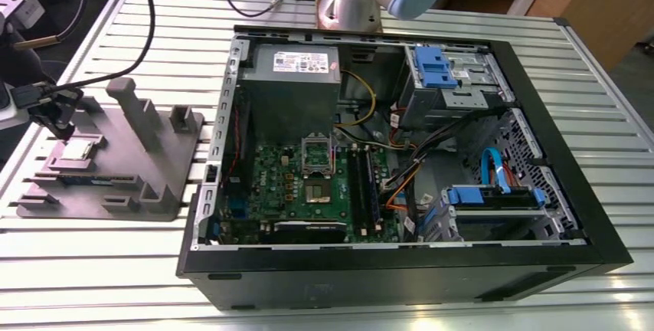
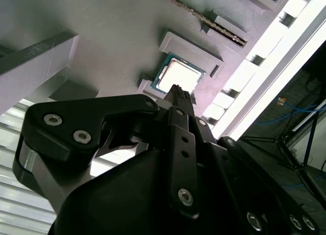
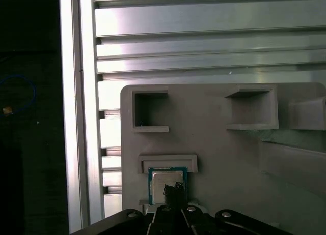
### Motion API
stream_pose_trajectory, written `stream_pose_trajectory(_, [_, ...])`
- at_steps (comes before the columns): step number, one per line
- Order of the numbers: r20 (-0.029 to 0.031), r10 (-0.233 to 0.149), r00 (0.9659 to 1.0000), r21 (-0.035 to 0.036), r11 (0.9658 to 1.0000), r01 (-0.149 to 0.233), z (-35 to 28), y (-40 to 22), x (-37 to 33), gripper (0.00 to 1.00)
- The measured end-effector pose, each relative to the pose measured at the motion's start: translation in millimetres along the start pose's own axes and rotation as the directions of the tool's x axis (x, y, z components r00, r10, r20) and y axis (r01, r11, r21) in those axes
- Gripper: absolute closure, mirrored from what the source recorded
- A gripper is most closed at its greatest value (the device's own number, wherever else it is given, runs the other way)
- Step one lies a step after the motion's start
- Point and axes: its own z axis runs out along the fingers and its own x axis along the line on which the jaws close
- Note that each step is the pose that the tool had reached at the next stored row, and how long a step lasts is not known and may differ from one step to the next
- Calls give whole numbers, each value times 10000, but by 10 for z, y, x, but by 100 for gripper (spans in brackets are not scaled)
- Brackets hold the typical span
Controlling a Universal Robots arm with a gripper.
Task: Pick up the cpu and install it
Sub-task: 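Pick up the cpu and move it towards the insertion slot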
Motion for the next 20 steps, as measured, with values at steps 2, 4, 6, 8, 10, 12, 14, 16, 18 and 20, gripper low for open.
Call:
stream_pose_trajectory(2, [1,0,10000,0,10000,0,1,0,0,89])
stream_pose_trajectory(4, [0,0,10000,0,10000,0,1,0,0,77])
stream_pose_trajectory(6, [0,0,10000,0,10000,0,1,0,0,71])
stream_pose_trajectory(8, [0,0,10000,0,10000,0,2,0,0,65])
stream_pose_trajectory(10, [0,0,10000,0,10000,0,2,0,0,53])
stream_pose_trajectory(12, [0,0,10000,0,10000,0,2,0,0,47])
stream_pose_trajectory(14, [1,0,10000,0,10000,0,3,0,0,47])
stream_pose_trajectory(16, [5,0,10000,-3,10000,0,19,0,0,47])
stream_pose_trajectory(18, [0,0,10000,0,10000,0,51,-2,1,47])
stream_pose_trajectory(20, [0,0,10000,0,10000,0,87,-4,1,47])
